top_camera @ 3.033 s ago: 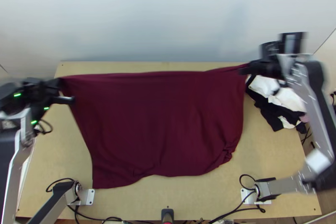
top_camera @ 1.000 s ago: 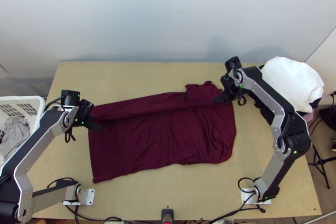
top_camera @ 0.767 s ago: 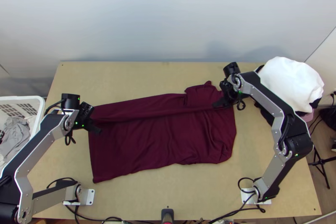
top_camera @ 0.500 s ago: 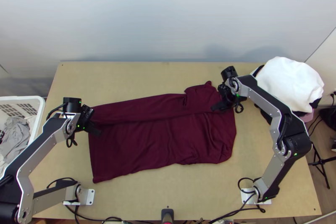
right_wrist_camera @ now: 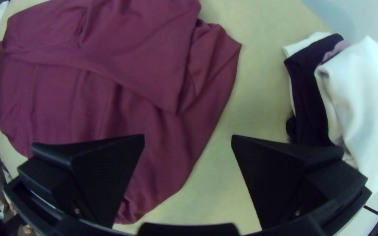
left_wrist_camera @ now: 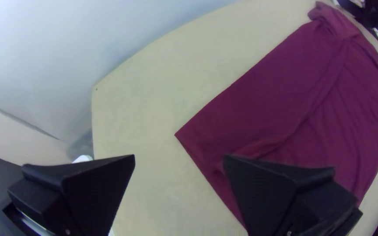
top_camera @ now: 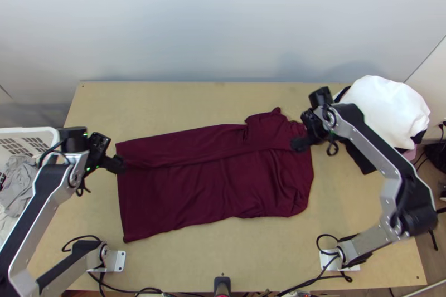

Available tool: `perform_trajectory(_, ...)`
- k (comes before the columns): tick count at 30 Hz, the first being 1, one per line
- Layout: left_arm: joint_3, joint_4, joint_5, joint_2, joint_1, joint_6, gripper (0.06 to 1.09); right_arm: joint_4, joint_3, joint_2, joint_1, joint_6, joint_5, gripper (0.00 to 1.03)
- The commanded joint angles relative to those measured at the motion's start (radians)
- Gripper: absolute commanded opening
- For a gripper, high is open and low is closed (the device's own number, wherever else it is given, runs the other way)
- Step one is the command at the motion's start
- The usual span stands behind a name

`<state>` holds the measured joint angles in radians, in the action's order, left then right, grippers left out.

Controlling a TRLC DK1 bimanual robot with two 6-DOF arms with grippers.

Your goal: Fold the t-shirt

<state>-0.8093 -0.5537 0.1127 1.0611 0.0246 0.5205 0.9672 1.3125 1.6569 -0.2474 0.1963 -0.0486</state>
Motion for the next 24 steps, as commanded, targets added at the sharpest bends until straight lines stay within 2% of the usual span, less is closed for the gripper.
perform_trajectory(1, -0.024, -0.192, -0.021, -0.127, 0.040, 0.210, 1.03, 0.019, -0.168, -0.167, -0.006, 0.057, 0.000, 0.92)
perform_trajectory(3, -0.044, -0.353, -0.058, -0.162, -0.063, 0.211, 1.01, 0.021, -0.223, -0.194, -0.016, 0.071, 0.000, 0.92)
perform_trajectory(5, -0.025, -0.477, -0.051, -0.196, -0.232, 0.204, 1.01, 0.021, -0.271, -0.207, -0.050, 0.075, 0.000, 0.92)
perform_trajectory(9, 0.016, -0.595, -0.047, -0.217, -0.425, 0.182, 1.01, 0.019, -0.325, -0.229, -0.113, 0.094, 0.001, 0.92)
perform_trajectory(13, 0.045, -0.623, -0.044, -0.211, -0.606, 0.142, 1.01, 0.013, -0.340, -0.232, -0.147, 0.107, 0.001, 0.92)
perform_trajectory(20, 0.110, -0.586, -0.047, -0.144, -0.703, 0.115, 1.01, 0.021, -0.332, -0.258, -0.211, 0.101, 0.003, 0.92)
perform_trajectory(24, 0.105, -0.566, -0.090, -0.105, -0.713, 0.058, 1.01, 0.021, -0.352, -0.270, -0.234, 0.103, 0.010, 0.92)
